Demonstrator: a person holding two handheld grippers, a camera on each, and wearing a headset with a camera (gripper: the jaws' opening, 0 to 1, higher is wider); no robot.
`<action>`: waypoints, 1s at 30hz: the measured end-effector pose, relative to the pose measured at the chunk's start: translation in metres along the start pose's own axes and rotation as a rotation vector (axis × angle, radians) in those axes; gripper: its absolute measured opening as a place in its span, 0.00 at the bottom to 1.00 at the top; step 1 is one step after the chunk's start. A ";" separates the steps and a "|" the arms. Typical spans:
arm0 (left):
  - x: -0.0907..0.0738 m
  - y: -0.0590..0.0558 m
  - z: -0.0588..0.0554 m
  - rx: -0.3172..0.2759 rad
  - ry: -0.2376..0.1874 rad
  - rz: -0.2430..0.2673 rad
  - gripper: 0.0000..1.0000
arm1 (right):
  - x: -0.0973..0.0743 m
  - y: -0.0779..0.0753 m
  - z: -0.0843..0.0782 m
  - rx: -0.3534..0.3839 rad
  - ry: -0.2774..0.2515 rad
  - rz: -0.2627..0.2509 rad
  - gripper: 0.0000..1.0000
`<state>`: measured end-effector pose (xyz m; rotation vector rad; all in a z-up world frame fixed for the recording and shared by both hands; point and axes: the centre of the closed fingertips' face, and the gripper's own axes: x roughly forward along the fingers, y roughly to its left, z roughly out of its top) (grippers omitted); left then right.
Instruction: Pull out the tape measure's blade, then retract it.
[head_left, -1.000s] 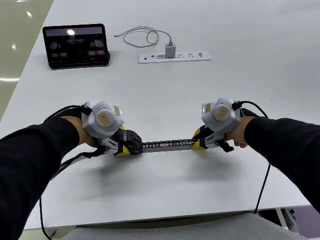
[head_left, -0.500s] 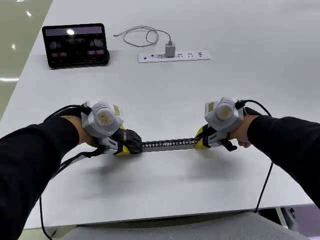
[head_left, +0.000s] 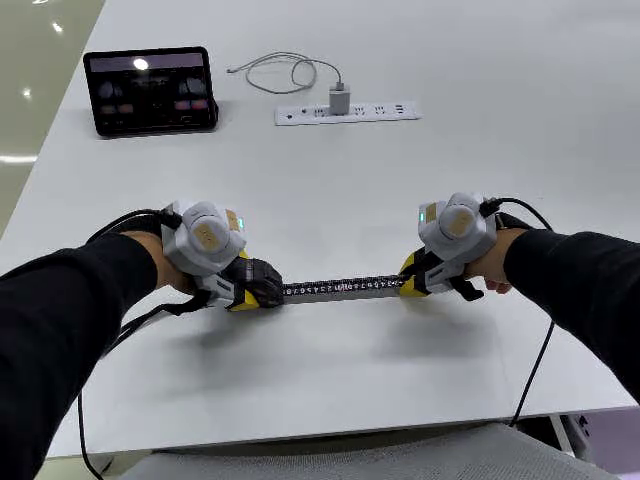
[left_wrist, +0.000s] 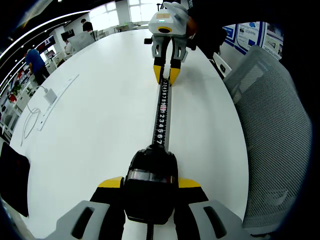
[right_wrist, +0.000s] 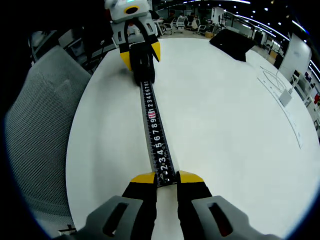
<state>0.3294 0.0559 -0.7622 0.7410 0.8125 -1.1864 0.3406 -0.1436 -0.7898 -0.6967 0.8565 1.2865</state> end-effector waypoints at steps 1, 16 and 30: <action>0.000 0.000 0.000 0.000 0.000 0.000 0.33 | -0.001 0.000 -0.001 0.000 0.002 -0.001 0.10; 0.000 0.000 -0.001 -0.001 0.001 0.000 0.33 | -0.007 0.003 -0.007 0.003 0.009 -0.005 0.10; 0.000 0.000 -0.001 -0.004 0.000 0.003 0.33 | -0.009 0.000 -0.015 0.010 0.013 -0.004 0.10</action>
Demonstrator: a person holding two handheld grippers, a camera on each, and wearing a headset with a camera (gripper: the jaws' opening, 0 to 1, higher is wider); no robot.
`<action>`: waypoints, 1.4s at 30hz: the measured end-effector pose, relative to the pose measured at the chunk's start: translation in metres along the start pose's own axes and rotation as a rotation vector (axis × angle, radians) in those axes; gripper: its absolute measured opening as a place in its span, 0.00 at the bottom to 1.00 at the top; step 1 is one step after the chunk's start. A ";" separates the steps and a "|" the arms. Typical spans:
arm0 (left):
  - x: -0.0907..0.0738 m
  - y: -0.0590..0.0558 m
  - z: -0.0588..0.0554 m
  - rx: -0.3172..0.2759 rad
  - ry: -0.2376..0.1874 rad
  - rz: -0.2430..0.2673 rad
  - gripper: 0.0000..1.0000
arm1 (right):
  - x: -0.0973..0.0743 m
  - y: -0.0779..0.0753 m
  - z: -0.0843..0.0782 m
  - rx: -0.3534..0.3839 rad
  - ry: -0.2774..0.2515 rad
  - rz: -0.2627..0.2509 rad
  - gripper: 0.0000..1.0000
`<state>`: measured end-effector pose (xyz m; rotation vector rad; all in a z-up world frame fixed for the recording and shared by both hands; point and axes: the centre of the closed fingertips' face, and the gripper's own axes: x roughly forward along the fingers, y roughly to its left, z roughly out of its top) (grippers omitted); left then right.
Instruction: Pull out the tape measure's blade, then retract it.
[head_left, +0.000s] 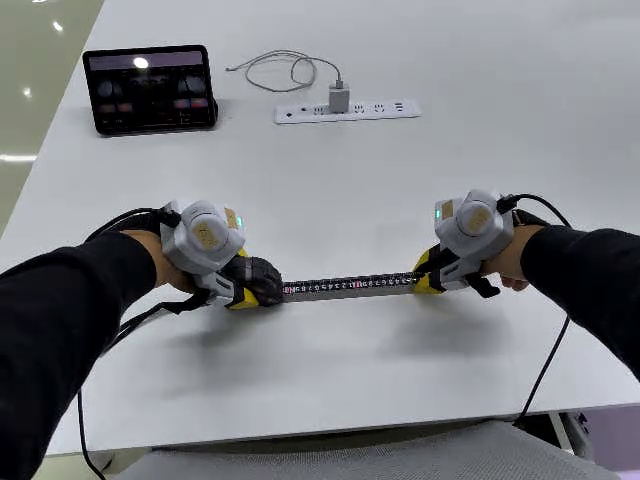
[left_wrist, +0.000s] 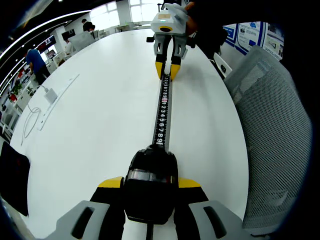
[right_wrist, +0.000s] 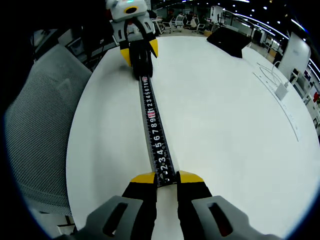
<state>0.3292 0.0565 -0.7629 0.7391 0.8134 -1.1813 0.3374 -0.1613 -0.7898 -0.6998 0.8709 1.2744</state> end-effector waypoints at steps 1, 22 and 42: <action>0.000 0.000 0.000 0.000 0.000 0.000 0.33 | 0.000 0.000 0.000 0.001 0.000 0.000 0.10; 0.000 0.000 0.000 -0.002 0.002 -0.002 0.33 | -0.010 -0.006 -0.016 0.004 0.012 -0.005 0.10; 0.000 0.000 0.001 -0.007 -0.005 0.000 0.33 | -0.017 -0.007 -0.026 0.016 0.028 -0.011 0.10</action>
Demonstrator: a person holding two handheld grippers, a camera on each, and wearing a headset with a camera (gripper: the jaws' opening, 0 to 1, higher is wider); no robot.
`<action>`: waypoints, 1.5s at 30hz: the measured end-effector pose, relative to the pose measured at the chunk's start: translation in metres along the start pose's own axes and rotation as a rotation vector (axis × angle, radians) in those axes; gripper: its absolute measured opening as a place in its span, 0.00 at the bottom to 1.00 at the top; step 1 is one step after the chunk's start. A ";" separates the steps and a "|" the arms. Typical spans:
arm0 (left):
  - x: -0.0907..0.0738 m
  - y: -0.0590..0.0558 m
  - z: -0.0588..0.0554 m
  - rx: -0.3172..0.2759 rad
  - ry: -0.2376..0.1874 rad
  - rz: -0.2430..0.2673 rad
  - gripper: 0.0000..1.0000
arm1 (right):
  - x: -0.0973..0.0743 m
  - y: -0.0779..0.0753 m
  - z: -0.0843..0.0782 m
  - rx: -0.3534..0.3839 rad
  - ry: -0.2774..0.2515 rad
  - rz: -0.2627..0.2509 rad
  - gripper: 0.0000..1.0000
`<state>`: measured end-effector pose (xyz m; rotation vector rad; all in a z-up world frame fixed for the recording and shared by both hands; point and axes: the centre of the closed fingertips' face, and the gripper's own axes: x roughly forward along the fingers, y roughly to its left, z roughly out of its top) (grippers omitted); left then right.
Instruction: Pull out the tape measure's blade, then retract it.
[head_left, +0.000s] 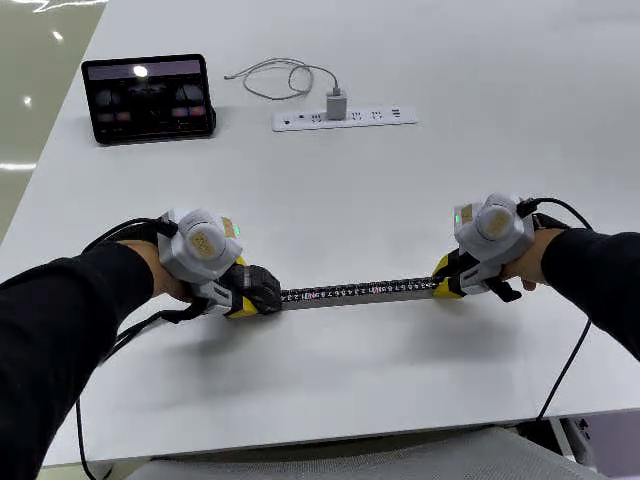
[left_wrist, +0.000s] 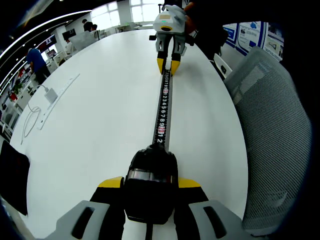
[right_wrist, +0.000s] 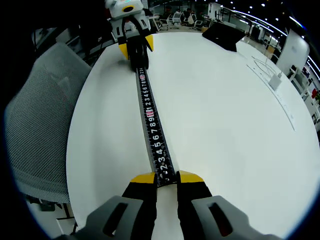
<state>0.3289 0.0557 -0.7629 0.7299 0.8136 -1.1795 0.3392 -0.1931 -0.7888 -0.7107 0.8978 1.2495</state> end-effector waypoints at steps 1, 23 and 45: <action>0.000 0.000 0.000 0.000 0.000 0.000 0.33 | 0.000 0.000 0.000 -0.001 0.001 0.000 0.10; 0.000 -0.001 0.001 0.007 0.001 0.004 0.33 | 0.001 0.001 0.000 -0.017 0.047 0.015 0.10; 0.001 0.000 0.001 -0.002 -0.011 0.005 0.33 | -0.003 -0.004 -0.001 -0.036 0.053 -0.013 0.16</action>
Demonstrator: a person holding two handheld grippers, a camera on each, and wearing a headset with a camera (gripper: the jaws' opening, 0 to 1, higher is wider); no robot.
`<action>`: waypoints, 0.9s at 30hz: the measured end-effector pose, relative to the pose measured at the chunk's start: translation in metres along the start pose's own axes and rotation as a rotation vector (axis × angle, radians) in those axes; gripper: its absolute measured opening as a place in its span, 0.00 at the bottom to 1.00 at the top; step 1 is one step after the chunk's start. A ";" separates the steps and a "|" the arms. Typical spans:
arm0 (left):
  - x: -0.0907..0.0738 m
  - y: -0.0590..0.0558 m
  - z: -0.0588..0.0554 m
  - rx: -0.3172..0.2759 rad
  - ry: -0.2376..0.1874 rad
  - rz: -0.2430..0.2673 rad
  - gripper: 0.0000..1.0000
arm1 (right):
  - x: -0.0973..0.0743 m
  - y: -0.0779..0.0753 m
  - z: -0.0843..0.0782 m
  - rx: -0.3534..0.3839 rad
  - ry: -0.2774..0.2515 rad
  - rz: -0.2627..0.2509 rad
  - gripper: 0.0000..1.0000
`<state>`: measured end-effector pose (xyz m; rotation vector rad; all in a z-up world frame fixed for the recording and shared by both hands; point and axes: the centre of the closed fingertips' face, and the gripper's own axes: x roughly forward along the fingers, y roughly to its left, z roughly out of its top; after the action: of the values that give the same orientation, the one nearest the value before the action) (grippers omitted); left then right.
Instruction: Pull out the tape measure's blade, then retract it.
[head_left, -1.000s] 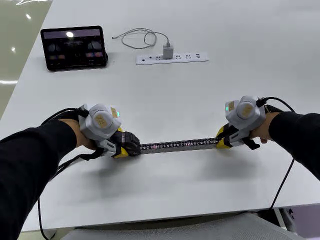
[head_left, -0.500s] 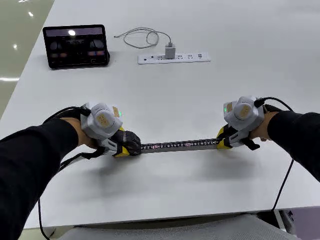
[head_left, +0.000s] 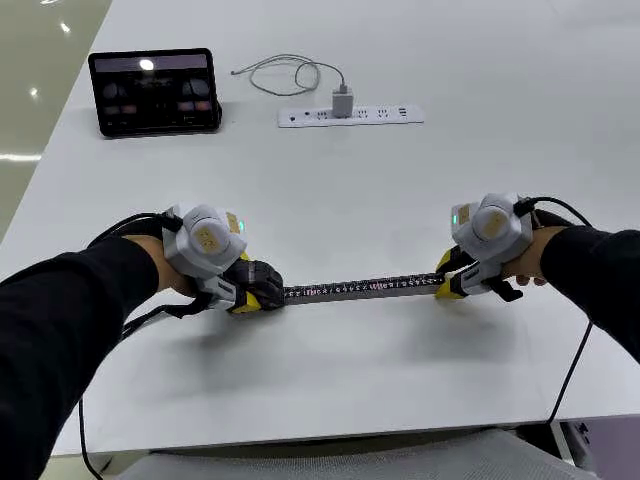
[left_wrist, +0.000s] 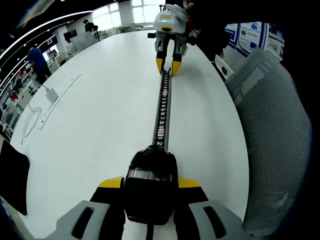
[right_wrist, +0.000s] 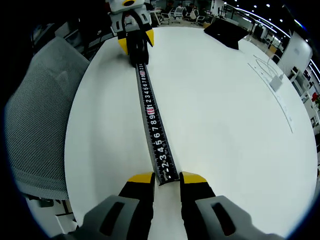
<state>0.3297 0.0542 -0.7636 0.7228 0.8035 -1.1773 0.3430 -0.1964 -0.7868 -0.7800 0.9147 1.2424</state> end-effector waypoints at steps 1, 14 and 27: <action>0.000 0.000 0.000 0.000 -0.001 0.000 0.33 | -0.001 0.001 0.000 -0.001 -0.002 0.001 0.19; 0.000 0.000 0.000 -0.001 0.001 -0.010 0.33 | -0.014 0.006 0.003 0.031 -0.055 -0.036 0.53; 0.000 -0.001 0.000 0.038 0.024 -0.040 0.34 | -0.018 0.008 0.002 0.086 -0.089 -0.071 0.68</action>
<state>0.3285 0.0541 -0.7634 0.7559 0.8204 -1.2242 0.3340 -0.2013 -0.7702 -0.6785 0.8556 1.1593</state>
